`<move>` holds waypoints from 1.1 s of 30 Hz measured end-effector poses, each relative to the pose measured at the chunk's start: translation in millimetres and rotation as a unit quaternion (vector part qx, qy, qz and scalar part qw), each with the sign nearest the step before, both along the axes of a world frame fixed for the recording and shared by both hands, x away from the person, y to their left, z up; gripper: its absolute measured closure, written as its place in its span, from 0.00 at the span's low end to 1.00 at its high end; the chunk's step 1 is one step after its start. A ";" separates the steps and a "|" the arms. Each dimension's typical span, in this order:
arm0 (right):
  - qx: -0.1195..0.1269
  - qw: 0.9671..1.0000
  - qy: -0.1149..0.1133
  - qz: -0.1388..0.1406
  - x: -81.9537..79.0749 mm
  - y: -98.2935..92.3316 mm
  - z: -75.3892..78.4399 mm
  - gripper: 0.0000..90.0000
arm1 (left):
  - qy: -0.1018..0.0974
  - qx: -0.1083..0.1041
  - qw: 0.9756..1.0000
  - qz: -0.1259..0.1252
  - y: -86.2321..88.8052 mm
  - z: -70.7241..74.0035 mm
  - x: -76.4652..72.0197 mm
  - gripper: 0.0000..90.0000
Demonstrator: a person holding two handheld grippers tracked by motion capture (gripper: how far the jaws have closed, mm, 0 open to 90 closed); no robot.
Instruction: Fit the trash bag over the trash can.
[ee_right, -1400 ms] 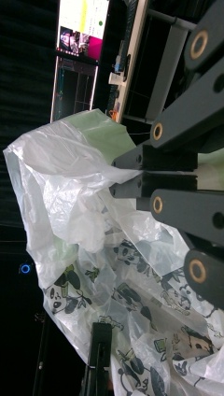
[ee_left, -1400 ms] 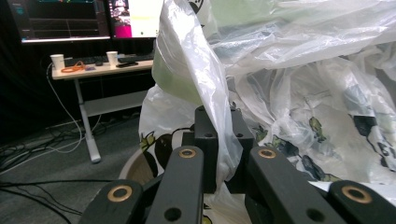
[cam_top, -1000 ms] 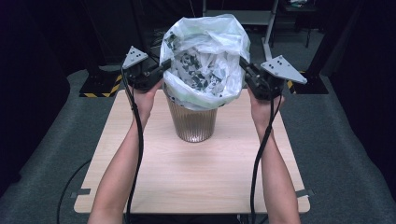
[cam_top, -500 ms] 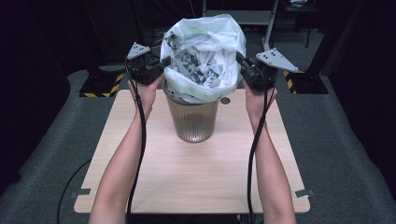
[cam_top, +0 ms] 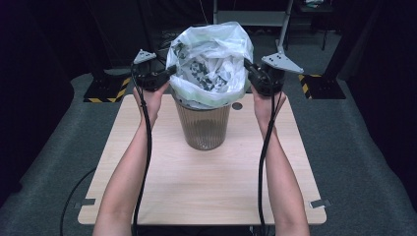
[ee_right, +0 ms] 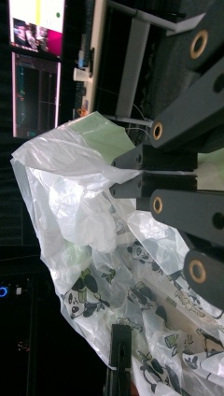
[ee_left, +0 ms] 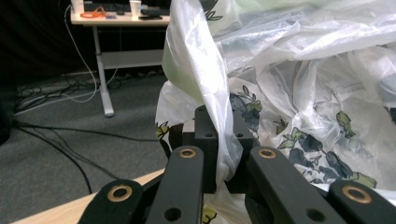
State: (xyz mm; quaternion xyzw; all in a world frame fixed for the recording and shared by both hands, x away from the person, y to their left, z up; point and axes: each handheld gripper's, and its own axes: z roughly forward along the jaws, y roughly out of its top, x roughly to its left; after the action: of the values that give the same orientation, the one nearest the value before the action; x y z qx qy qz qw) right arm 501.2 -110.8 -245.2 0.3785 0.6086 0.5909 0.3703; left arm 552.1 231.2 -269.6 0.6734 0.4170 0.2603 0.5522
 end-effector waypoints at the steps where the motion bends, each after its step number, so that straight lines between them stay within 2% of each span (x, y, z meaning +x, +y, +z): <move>1: 0.001 1.000 0.005 0.000 2.4 1.1 -2.6 0.99 | 0.002 0.003 1.000 0.003 1.7 -1.8 0.1 0.96; 8: -0.016 1.000 0.020 -0.004 12.2 8.4 -11.1 0.99 | 0.019 0.000 1.000 0.012 16.6 -12.0 2.3 0.96; 14: -0.021 1.000 0.022 -0.006 20.7 17.5 -12.4 0.99 | 0.028 0.002 1.000 0.012 20.7 -20.2 1.6 0.96; 25: -0.037 0.998 0.038 0.024 27.9 44.5 -18.7 0.99 | 0.041 0.006 0.999 0.008 28.4 -36.8 -5.1 0.96; 30: -0.052 0.996 0.061 0.030 34.0 46.7 -29.5 0.99 | 0.051 0.009 0.999 0.006 31.9 -44.9 -6.4 0.96; 33: -0.039 0.996 0.077 0.031 39.5 42.1 -35.7 0.98 | 0.058 0.014 0.998 0.006 33.7 -49.6 -6.2 0.96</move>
State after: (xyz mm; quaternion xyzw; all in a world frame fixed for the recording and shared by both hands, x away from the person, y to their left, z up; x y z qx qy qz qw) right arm 540.7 -68.7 -280.9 0.3890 0.6693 0.5468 0.3188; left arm 545.9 264.9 -319.1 0.6923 0.4487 0.2305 0.5160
